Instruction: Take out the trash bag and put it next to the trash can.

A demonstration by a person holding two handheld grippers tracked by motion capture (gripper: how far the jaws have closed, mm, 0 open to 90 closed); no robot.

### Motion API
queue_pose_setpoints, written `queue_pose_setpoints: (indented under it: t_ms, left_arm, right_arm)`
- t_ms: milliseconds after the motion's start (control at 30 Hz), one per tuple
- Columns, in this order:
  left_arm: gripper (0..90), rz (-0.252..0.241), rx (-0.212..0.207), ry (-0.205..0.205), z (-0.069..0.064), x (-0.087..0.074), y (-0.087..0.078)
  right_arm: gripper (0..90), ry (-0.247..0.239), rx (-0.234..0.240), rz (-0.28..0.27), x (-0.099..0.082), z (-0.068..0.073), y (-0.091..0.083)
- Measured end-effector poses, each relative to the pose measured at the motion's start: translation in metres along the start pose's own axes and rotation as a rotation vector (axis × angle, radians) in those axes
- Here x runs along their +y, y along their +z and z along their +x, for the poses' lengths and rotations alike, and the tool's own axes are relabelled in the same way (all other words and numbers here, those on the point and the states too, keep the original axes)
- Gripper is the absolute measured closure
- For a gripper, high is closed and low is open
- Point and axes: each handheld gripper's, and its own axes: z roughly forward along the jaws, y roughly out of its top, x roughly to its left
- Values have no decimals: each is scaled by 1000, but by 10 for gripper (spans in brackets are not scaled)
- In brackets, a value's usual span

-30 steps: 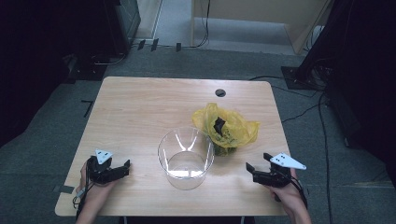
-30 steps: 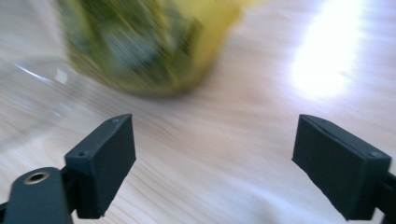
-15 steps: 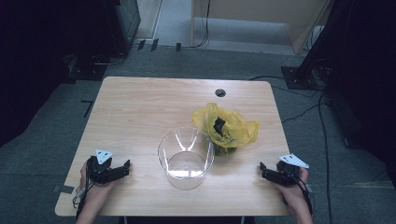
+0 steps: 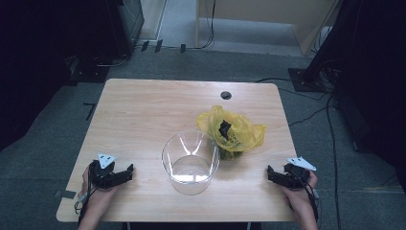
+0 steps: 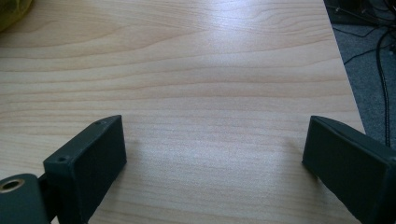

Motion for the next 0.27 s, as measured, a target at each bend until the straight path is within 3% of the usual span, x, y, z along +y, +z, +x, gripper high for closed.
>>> queue_pose_setpoints:
  t_ms: [267]
  left_arm:
    - [107, 1, 2, -2, 0, 0, 0]
  right_arm:
    - [60, 1, -1, 0, 0, 0, 0]
